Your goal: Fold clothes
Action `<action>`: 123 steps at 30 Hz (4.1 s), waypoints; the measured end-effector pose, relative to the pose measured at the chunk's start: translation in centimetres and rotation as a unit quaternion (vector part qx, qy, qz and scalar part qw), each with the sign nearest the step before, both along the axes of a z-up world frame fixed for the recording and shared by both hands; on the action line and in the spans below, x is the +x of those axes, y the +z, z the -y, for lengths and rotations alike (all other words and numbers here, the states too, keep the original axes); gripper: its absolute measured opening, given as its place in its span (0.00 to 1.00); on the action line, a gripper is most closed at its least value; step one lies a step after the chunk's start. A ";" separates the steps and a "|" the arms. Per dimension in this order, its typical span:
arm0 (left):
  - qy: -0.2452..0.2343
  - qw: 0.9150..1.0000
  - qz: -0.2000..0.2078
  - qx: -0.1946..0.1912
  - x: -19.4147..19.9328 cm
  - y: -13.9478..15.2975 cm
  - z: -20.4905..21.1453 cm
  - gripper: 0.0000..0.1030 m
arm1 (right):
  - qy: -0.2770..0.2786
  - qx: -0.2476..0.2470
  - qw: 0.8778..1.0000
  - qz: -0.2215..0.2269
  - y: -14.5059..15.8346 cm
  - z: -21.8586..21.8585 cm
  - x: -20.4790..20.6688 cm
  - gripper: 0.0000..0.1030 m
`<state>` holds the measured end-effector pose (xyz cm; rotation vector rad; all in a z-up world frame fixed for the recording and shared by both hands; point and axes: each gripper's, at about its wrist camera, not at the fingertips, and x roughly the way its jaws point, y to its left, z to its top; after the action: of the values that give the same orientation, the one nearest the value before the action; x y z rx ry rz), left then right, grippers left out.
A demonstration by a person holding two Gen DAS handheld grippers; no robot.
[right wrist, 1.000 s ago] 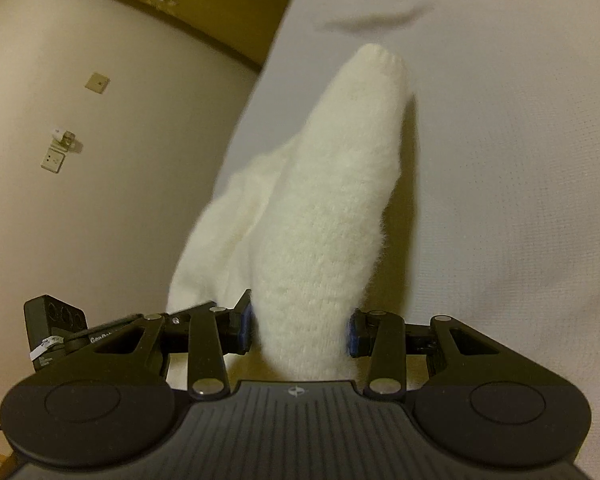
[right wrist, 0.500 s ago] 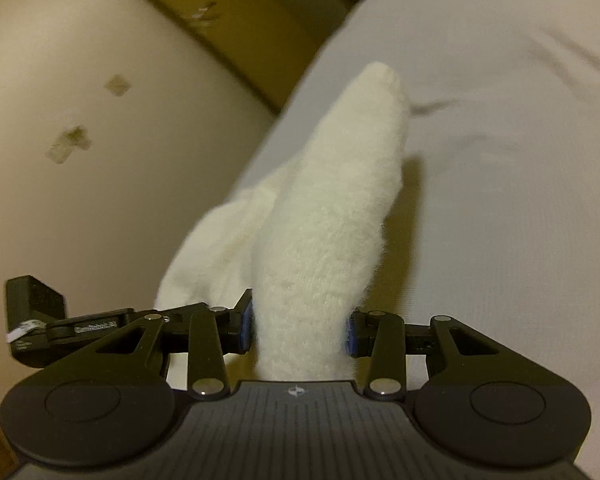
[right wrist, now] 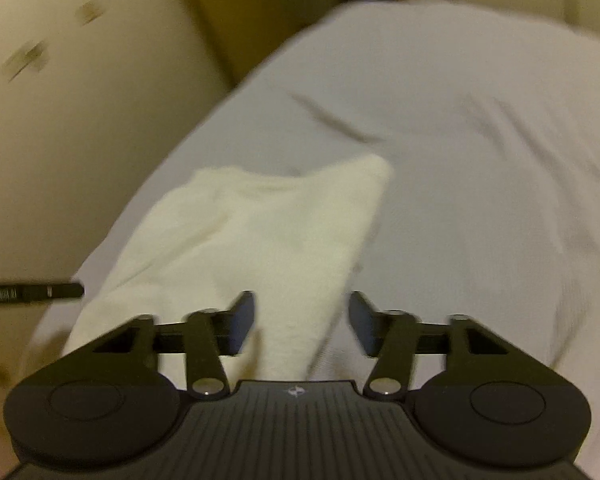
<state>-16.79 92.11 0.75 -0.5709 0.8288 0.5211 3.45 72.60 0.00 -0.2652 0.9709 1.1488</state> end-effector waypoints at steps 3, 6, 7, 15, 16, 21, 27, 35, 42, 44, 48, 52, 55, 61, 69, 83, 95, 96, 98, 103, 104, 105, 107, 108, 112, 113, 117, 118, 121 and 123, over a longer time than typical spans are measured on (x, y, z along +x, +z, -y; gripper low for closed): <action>0.000 1.000 -0.012 0.001 0.0 -0.8 0.3 0.12 | 0.076 -0.017 0.996 0.038 -0.8 -1.3 -1.6 0.33; 0.001 1.000 -0.026 0.000 0.2 -1.8 0.5 0.07 | 0.110 -0.056 0.992 0.039 -3.3 -2.8 -2.2 0.33; 0.002 1.000 -0.031 0.000 0.2 -2.2 0.5 0.04 | 0.115 -0.067 0.990 0.041 -3.8 -3.5 -2.2 0.33; 0.008 0.999 -0.048 0.004 1.4 -3.2 0.9 0.04 | 0.144 -0.048 0.988 0.039 -0.8 -5.1 -1.1 0.33; 0.009 0.999 -0.040 0.007 1.9 -2.6 1.0 0.05 | 0.146 -0.035 0.988 0.040 -0.1 -5.5 -1.0 0.33; 0.001 1.000 -0.023 0.021 4.5 -2.1 0.6 0.05 | 0.165 -0.021 0.984 0.057 -0.5 -10.8 -1.0 0.33; 0.011 0.998 -0.053 0.016 6.6 -6.3 -1.7 0.10 | 0.158 -0.076 0.984 0.016 -5.1 -17.0 0.2 0.33; 0.012 0.999 -0.037 0.006 4.7 -2.7 -1.5 0.09 | 0.103 -0.043 0.994 0.017 -0.6 -12.0 1.4 0.33; -0.014 0.997 -0.074 0.001 3.4 -3.2 1.6 0.09 | 0.106 -0.080 0.991 -0.010 0.0 -2.8 -2.9 0.33; -0.004 0.996 -0.090 -0.002 3.6 -4.8 1.4 0.11 | 0.111 -0.107 0.988 -0.022 -1.6 -2.2 -4.3 0.35; 0.008 0.995 -0.100 -0.019 3.9 -4.8 0.5 0.13 | 0.088 -0.102 0.991 -0.025 0.2 -0.8 -4.8 0.38; 0.018 0.992 -0.125 -0.012 3.2 -1.6 1.9 0.17 | 0.064 -0.098 0.993 -0.029 1.9 0.7 -5.4 0.44; 0.033 0.990 -0.135 -0.019 2.2 1.3 3.6 0.25 | 0.047 -0.094 0.994 -0.031 3.2 1.8 -5.8 0.67; 0.039 0.987 -0.158 -0.006 0.8 6.5 8.8 0.42 | 0.006 -0.077 0.996 -0.053 7.5 6.5 -6.3 0.83; 0.049 0.982 -0.181 0.029 0.7 11.6 13.2 0.63 | -0.008 -0.087 0.996 -0.032 12.7 10.6 -7.4 0.87; 0.083 0.980 -0.160 0.080 0.3 17.1 19.5 0.95 | -0.010 -0.071 0.997 -0.005 16.6 14.5 -7.9 0.87; 0.157 0.972 -0.162 0.067 -0.7 17.7 25.4 0.99 | 0.031 -0.075 0.997 0.013 17.7 18.3 -7.1 0.88; 0.162 0.972 -0.158 0.056 -0.9 17.6 25.8 0.99 | 0.034 -0.075 0.996 0.014 17.8 18.6 -7.1 0.88; 0.170 0.972 -0.156 0.051 -1.1 17.7 26.8 0.99 | 0.042 -0.077 0.996 0.019 18.0 19.2 -7.0 0.88; 0.189 0.969 -0.150 0.047 -1.5 18.1 28.9 0.99 | 0.054 -0.081 0.995 0.037 18.6 20.2 -7.1 0.88; 0.193 0.969 -0.148 0.047 -1.6 18.3 29.3 0.99 | 0.056 -0.081 0.994 0.039 18.7 20.4 -7.0 0.88; 0.197 0.968 -0.145 0.047 -1.7 18.4 29.6 0.99 | 0.058 -0.080 0.994 0.041 18.8 20.6 -7.0 0.88; 0.203 0.968 -0.142 0.047 -1.7 18.6 30.1 0.99 | 0.061 -0.078 0.994 0.042 19.0 21.0 -6.9 0.88; 0.205 0.967 -0.141 0.048 -1.7 18.7 30.4 0.99 | 0.063 -0.076 0.994 0.043 19.1 21.2 -6.9 0.88; 0.209 0.967 -0.138 0.048 -1.8 19.0 31.1 0.99 | 0.068 -0.067 0.995 0.042 19.3 22.1 -6.7 0.99; 0.210 0.967 -0.138 0.048 -1.8 19.0 31.4 0.99 | 0.070 -0.064 0.995 0.042 19.4 22.4 -6.7 0.99; 0.213 0.966 -0.139 0.049 -1.7 19.2 32.3 0.99 | 0.078 -0.060 0.994 0.039 19.5 23.4 -6.4 0.99; 0.214 0.966 -0.140 0.050 -1.7 19.3 32.6 0.99 | 0.079 -0.061 0.994 0.038 19.5 23.6 -6.4 0.99; 0.216 0.965 -0.141 0.050 -1.7 19.4 33.3 0.99 | 0.085 -0.062 0.994 0.036 19.5 23.9 -6.3 0.99; 0.217 0.964 -0.142 0.052 -1.5 19.5 33.5 0.99 | 0.087 -0.064 0.994 0.035 19.4 23.9 -6.1 0.99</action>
<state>-18.31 58.60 20.24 -0.5906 0.9450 1.0614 -2.63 48.70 19.43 -0.4988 0.9748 1.2292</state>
